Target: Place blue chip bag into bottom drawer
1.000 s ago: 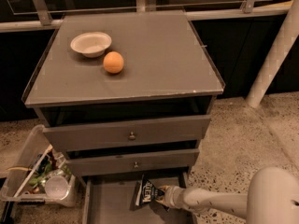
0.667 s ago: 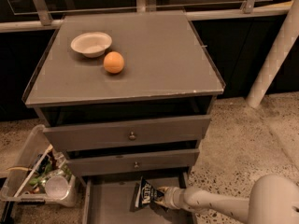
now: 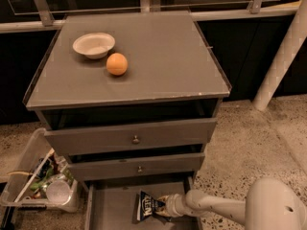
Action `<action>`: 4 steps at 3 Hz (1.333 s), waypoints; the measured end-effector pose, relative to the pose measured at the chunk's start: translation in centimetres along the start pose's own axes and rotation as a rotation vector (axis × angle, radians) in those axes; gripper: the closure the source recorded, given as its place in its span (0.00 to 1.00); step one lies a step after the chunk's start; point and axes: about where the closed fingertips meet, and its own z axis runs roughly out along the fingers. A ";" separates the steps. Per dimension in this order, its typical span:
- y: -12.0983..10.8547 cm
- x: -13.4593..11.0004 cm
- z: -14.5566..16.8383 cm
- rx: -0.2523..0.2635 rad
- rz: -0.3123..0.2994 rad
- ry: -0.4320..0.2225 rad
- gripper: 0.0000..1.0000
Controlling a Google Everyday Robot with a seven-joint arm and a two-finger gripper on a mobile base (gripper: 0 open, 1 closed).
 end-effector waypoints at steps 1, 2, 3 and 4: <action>0.7 0.1 0.6 -0.026 -0.012 0.006 0.96; 0.8 0.1 0.6 -0.027 -0.012 0.006 0.78; 0.8 0.1 0.6 -0.027 -0.012 0.006 0.55; 0.8 0.1 0.6 -0.027 -0.012 0.006 0.31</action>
Offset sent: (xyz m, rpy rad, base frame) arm -0.0054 0.0046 -0.0048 -0.0041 0.0118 0.0238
